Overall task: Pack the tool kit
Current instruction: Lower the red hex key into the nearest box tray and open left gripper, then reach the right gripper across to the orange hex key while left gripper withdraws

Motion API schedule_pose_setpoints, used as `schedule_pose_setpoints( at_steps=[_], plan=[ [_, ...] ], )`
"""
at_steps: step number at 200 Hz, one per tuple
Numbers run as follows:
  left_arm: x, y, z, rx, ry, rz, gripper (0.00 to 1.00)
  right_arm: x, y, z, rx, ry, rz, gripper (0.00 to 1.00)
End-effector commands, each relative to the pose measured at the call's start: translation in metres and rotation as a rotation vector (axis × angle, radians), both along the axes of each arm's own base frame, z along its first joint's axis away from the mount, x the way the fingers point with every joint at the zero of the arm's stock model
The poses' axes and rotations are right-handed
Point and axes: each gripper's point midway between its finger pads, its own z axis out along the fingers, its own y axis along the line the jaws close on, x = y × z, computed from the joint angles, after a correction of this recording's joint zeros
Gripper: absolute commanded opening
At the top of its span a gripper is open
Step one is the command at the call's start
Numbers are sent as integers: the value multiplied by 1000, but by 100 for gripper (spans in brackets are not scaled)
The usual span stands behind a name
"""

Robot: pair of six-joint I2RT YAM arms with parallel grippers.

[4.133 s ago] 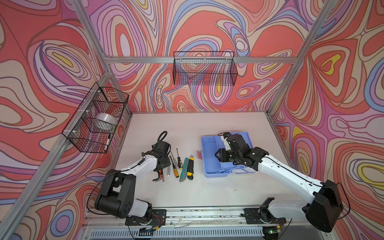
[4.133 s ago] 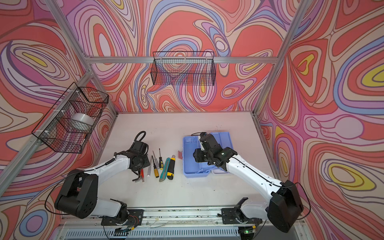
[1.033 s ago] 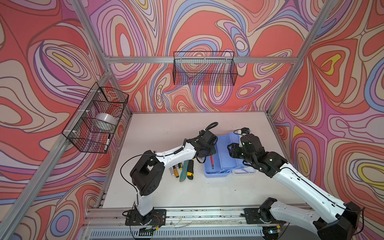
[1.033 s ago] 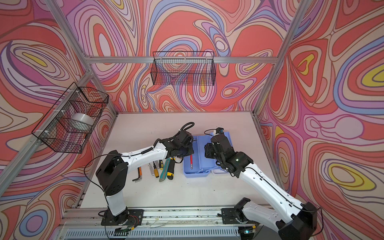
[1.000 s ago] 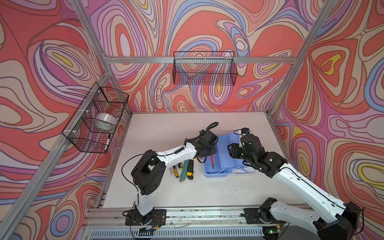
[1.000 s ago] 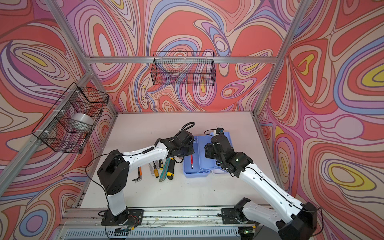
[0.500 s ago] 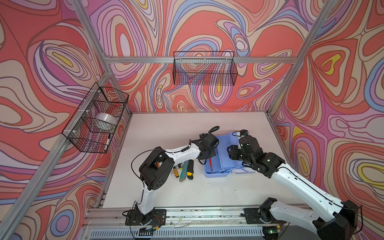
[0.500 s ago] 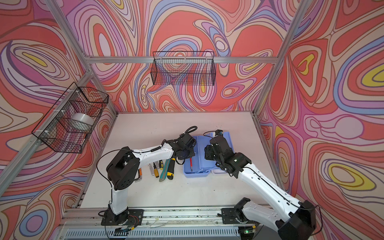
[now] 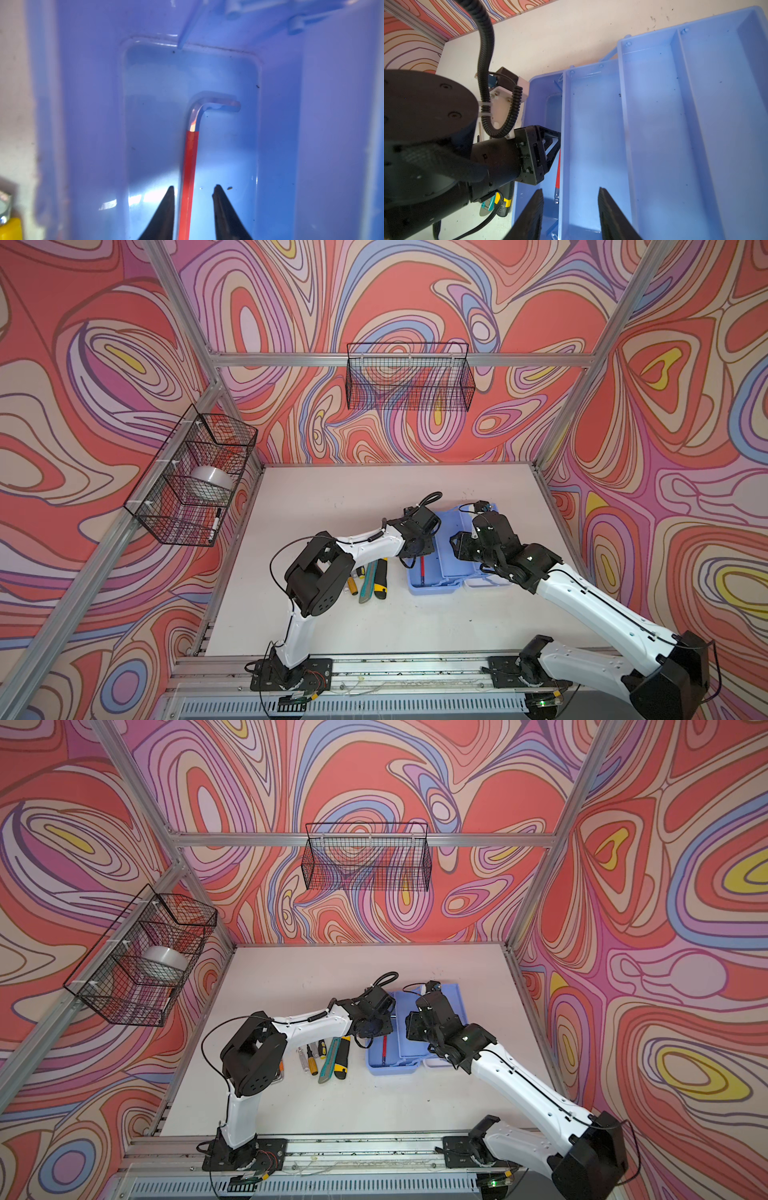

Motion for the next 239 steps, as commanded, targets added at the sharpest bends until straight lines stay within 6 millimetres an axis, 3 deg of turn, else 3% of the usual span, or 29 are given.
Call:
schedule_pose_setpoints(
  at_steps=[1, 39, 55, 75, 91, 111, 145, 180, 210, 239],
  plan=[
    [7, 3, 36, 11, -93, -34, 46, 3, 8, 8, 7, -15, 41, 45],
    [7, 32, 101, 65, -264, -52, 56, 8, 13, 28, 15, -54, 67, 46],
    [0, 52, 118, 92, -323, -47, 60, 10, 14, 34, 14, -65, 71, 47],
    [-12, 86, 129, 128, -354, -11, 64, 12, 20, 43, 19, -82, 97, 48],
    [-24, 118, 126, 122, -325, 33, 64, 12, 34, 48, 4, -88, 128, 48],
    [-41, 162, 115, 52, -269, 116, 64, 8, 67, 48, -37, -95, 190, 48],
    [-76, 235, 119, 83, -290, 239, 68, 0, 130, 29, -67, -65, 303, 42],
    [-104, 292, 116, -9, -270, 363, 70, -9, 190, 7, -45, -27, 408, 41],
    [-117, 323, 117, -114, -270, 466, 72, -17, 244, -15, -38, 15, 495, 41],
    [-113, 330, 105, -286, -216, 519, 72, -26, 293, -46, -53, 67, 570, 40]
  ],
)
